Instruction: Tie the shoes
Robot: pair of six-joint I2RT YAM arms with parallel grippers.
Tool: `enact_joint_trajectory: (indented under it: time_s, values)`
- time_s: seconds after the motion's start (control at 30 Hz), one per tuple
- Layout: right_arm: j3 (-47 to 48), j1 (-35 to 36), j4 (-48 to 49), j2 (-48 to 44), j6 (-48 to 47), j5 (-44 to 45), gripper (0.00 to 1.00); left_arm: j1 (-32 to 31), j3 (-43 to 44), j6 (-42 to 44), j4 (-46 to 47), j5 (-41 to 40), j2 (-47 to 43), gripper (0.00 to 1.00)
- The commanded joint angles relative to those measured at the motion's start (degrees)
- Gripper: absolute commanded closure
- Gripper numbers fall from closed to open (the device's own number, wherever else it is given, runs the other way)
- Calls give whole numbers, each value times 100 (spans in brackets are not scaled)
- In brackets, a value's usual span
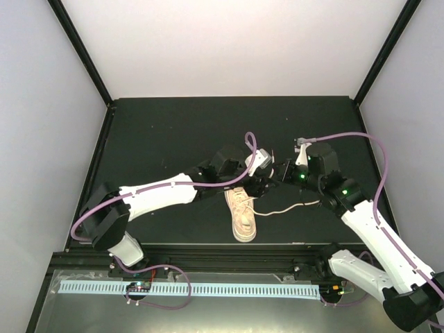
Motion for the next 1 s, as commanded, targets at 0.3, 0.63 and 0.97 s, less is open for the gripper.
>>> enact_joint_trajectory:
  time_s: [0.3, 0.63, 0.97]
  values:
    - [305, 20, -124, -369, 241, -123, 98, -82, 112, 78, 344, -476, 293, 49]
    - [583, 19, -175, -395, 265, 49, 98, -78, -338, -152, 898, -390, 357, 58]
    - [860, 20, -281, -431, 249, 219, 98, -75, -949, -443, 1449, -550, 386, 58]
